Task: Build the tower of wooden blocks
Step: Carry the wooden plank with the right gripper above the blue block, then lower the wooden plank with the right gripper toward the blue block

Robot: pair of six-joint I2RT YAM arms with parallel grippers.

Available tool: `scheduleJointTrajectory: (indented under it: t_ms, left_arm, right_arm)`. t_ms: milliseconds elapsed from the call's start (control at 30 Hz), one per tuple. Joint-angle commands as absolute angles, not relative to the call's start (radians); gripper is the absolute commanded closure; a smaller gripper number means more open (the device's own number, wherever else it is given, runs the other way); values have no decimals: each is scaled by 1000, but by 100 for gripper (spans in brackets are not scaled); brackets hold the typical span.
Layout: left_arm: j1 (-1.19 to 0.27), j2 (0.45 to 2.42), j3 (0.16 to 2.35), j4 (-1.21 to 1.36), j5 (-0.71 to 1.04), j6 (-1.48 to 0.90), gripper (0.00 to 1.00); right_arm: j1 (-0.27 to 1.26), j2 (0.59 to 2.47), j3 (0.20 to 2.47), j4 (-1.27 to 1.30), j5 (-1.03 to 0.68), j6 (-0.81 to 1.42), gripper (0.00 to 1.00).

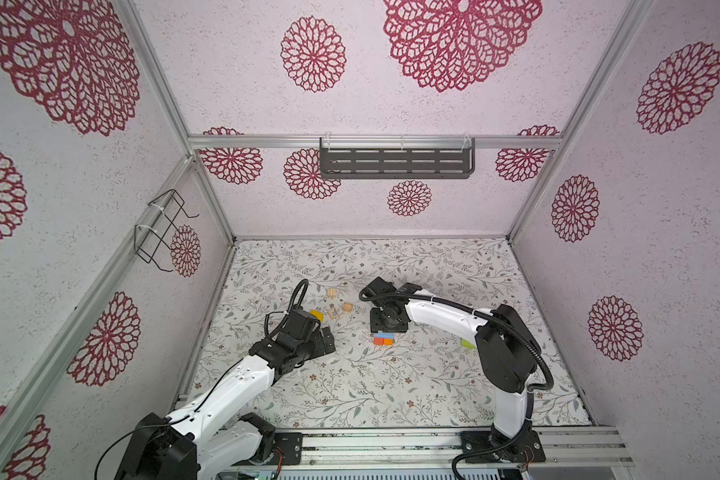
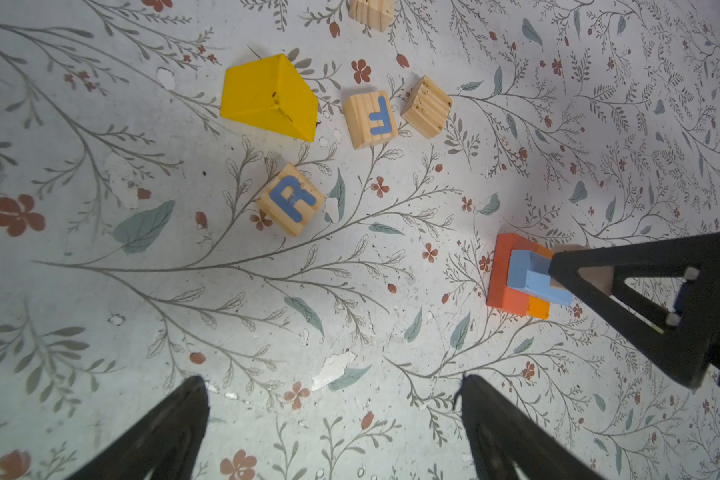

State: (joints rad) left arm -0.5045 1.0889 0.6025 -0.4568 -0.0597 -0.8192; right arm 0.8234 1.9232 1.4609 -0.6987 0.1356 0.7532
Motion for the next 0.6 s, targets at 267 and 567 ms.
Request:
scheduleJointTrajectory:
  t_ms: [267, 567]
  left_arm:
    - [-513, 1085, 586, -430, -68, -818, 3]
    - [-513, 1078, 577, -430, -68, -821, 3]
  right_arm:
    - [834, 1924, 1479, -716, 168, 778, 45]
    - [836, 1926, 1462, -704, 172, 790, 44]
